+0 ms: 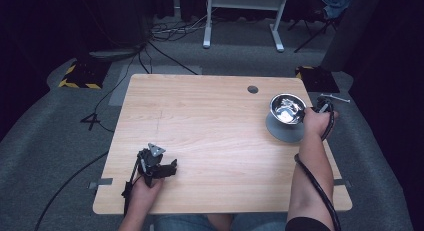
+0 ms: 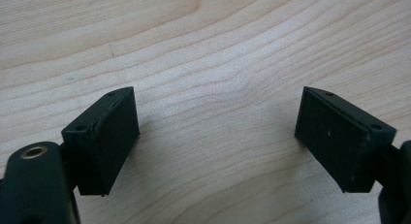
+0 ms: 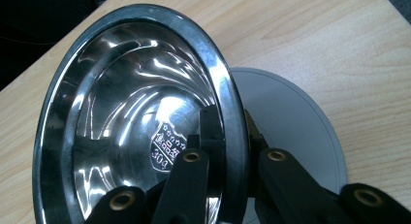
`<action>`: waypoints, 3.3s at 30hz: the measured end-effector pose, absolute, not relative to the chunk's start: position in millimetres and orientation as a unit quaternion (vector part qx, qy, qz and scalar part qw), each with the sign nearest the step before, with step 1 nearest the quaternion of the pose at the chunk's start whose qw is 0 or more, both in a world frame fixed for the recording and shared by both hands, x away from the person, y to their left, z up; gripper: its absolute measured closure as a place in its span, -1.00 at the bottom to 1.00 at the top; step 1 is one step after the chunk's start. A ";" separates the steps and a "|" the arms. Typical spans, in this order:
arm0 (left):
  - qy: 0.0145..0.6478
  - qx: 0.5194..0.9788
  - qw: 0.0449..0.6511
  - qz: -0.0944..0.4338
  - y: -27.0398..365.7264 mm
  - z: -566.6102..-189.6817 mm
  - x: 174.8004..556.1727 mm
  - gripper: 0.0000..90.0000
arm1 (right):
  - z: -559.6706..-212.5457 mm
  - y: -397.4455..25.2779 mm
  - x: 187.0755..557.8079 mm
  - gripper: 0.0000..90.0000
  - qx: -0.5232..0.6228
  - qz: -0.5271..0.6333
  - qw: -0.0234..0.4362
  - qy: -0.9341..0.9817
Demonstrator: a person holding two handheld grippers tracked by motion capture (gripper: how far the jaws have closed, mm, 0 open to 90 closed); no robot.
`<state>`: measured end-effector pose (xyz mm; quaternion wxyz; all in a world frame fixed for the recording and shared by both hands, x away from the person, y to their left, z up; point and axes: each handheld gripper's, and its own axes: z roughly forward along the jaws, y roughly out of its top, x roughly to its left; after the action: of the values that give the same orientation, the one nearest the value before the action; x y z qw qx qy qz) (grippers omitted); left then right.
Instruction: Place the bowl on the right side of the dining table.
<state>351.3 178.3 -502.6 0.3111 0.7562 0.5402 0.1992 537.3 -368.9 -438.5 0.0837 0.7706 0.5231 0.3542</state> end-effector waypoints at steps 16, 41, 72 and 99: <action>0.540 0.756 0.311 0.199 178.3 -502.6 351.3 -0.65 | -464.8 -376.8 531.4 0.92 0.781 0.334 0.075 0.522; 0.540 0.757 0.310 0.199 178.3 -502.5 351.3 -0.65 | -474.1 -381.8 526.3 0.92 0.792 0.332 0.063 0.508; 0.540 0.756 0.311 0.198 178.4 -502.5 351.4 -0.65 | -408.8 -379.2 512.9 0.25 0.700 0.353 0.205 0.586; 0.540 0.756 0.311 0.199 178.2 -502.6 351.3 -0.65 | -357.3 -314.8 462.1 0.22 0.534 0.442 0.158 0.703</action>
<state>351.3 178.2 -502.6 0.3109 0.7562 0.5402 0.1995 462.1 -314.8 -357.3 0.1576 0.5339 0.7031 0.4424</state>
